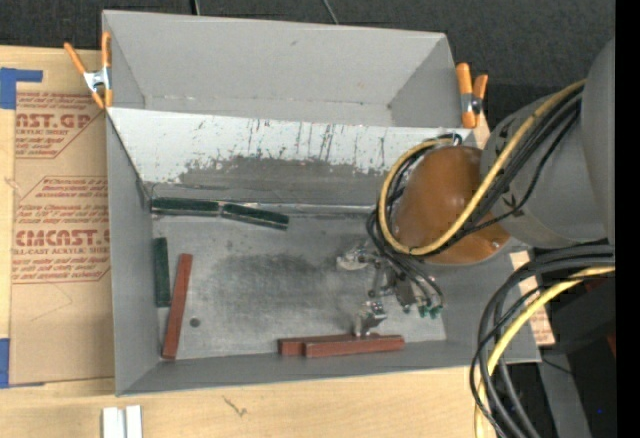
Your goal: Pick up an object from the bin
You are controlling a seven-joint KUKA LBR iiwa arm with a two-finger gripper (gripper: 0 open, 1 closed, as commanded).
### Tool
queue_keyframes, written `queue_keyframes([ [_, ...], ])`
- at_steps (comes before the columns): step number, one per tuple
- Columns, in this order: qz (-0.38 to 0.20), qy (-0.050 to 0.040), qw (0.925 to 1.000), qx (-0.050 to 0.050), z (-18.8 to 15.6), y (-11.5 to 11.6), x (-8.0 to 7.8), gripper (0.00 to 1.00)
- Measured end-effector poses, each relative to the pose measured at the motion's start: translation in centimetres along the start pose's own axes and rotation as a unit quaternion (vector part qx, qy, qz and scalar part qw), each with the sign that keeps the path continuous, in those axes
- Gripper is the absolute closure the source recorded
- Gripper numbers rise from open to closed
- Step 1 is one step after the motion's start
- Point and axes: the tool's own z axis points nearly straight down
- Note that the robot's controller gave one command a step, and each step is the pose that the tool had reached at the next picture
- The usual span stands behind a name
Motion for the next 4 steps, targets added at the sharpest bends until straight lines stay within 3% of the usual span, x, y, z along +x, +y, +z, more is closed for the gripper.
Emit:
queue_keyframes([
  [1, 0.086, 0.0059, 0.9963, 0.002, 0.1, 2.1, -0.2, 0.00],
  [2, 0.178, 0.0230, 0.9838, 0.001, -2.4, 0.6, 0.4, 0.00],
  [3, 0.026, 0.0252, 0.9993, -0.002, -0.2, -9.5, 1.7, 1.00],
  [4, 0.026, 0.0243, 0.9994, -0.002, -0.2, -9.4, 1.6, 0.00],
])
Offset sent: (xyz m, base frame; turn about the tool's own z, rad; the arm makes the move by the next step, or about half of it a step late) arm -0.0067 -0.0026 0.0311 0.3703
